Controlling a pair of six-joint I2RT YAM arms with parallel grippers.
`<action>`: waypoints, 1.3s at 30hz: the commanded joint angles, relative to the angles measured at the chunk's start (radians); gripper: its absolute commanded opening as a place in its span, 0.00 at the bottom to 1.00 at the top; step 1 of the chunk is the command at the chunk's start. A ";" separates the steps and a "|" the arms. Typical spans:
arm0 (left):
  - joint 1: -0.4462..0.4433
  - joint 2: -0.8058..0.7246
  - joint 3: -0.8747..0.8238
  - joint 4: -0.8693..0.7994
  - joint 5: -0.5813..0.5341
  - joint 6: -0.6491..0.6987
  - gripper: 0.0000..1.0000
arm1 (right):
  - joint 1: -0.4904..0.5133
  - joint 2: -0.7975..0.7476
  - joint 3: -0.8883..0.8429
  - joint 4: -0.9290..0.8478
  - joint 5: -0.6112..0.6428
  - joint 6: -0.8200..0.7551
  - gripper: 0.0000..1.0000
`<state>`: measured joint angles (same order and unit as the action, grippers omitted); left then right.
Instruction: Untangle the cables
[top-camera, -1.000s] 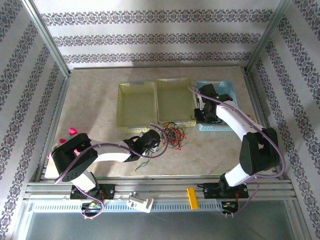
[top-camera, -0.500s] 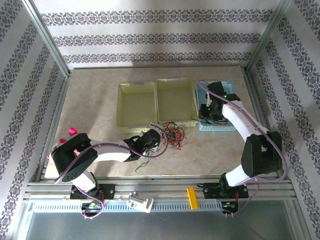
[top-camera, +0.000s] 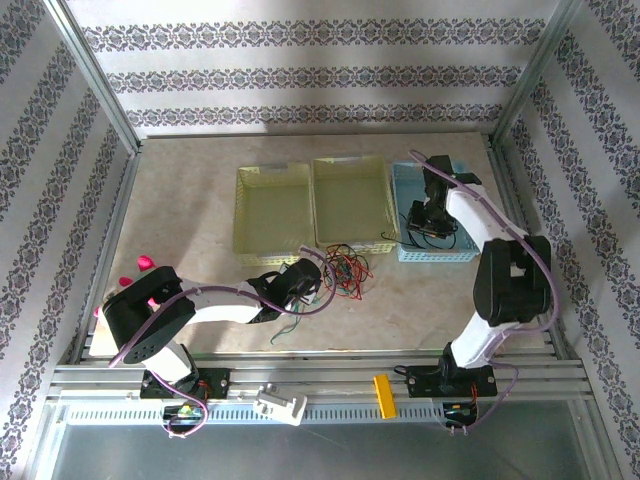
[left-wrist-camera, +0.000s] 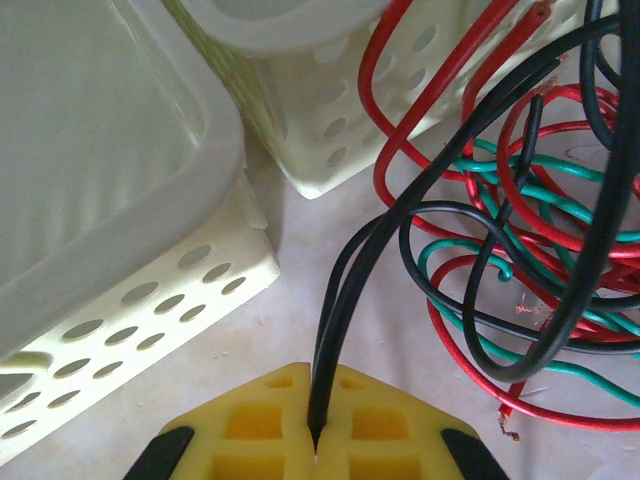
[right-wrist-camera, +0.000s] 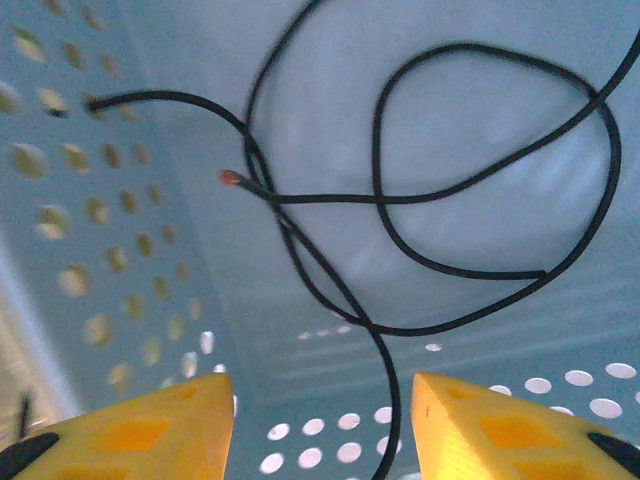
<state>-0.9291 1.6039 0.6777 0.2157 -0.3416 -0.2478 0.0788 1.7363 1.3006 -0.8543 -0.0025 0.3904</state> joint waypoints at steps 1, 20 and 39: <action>0.004 0.001 0.020 -0.026 -0.019 -0.013 0.00 | 0.009 0.060 0.048 -0.094 0.085 -0.003 0.51; 0.004 -0.001 0.003 -0.002 -0.039 -0.023 0.00 | 0.048 0.272 0.131 -0.110 0.098 -0.029 0.38; 0.004 -0.007 0.016 -0.019 -0.037 -0.027 0.00 | -0.025 -0.001 0.187 0.000 0.189 0.015 0.00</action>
<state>-0.9291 1.6043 0.6777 0.2161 -0.3672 -0.2558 0.0746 1.7786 1.4540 -0.8700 0.1501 0.3779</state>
